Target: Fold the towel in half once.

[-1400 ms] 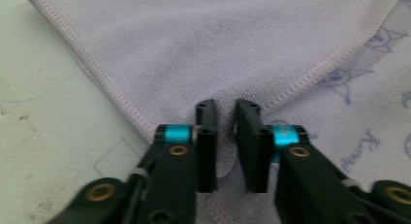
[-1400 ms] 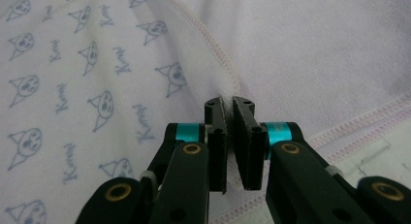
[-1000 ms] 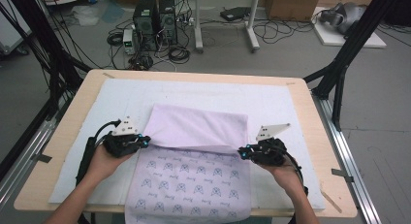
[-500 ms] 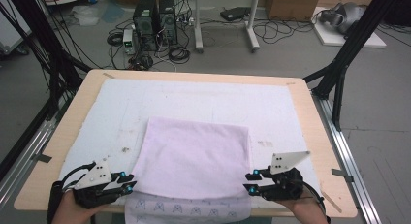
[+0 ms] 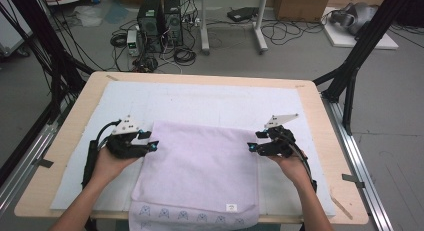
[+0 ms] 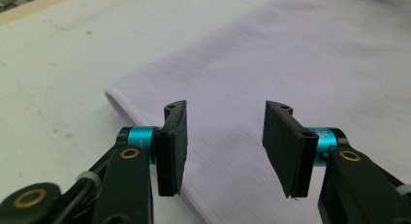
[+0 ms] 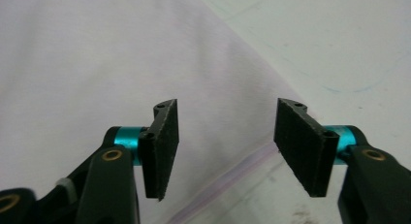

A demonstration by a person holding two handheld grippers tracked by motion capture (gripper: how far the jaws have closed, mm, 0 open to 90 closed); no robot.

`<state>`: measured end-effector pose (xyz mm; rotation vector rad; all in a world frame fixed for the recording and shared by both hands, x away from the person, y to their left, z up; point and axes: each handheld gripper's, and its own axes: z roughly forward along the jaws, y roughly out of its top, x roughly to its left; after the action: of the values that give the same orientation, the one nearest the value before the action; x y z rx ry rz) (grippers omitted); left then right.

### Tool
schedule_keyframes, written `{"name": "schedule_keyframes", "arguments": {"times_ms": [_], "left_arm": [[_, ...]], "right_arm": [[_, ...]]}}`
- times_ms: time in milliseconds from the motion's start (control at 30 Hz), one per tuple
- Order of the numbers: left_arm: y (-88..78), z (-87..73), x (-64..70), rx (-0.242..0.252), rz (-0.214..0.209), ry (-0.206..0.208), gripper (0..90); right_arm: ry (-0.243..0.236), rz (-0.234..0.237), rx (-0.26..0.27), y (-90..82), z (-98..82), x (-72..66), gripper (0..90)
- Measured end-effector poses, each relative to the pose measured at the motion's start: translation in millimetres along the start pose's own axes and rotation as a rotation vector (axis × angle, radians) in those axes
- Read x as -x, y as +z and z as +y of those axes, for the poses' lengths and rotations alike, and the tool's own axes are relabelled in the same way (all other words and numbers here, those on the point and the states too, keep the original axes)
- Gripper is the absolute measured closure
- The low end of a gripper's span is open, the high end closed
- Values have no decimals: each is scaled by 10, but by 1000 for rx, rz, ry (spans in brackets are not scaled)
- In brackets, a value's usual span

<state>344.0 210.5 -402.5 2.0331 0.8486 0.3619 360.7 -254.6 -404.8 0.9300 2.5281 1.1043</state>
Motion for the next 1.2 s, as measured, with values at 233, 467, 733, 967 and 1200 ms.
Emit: {"name": "schedule_keyframes", "arguments": {"times_ms": [233,467,733,967,1200], "left_arm": [[463,12,-303,-77,185,-68,435],[593,-66,-462,-100,187,-137,447],[511,125,-482,-49,171,-91,874],[150,844,-721,64,243,-69,879],[150,1069,-806,22,248,-64,670]], "right_arm": [[53,-32,-25,288,-50,208,307],[73,-20,-32,426,-98,301,448],[27,-26,-47,431,156,312,849],[17,-102,78,78,846,523,853],[15,-164,71,38,1117,678,573]]}}
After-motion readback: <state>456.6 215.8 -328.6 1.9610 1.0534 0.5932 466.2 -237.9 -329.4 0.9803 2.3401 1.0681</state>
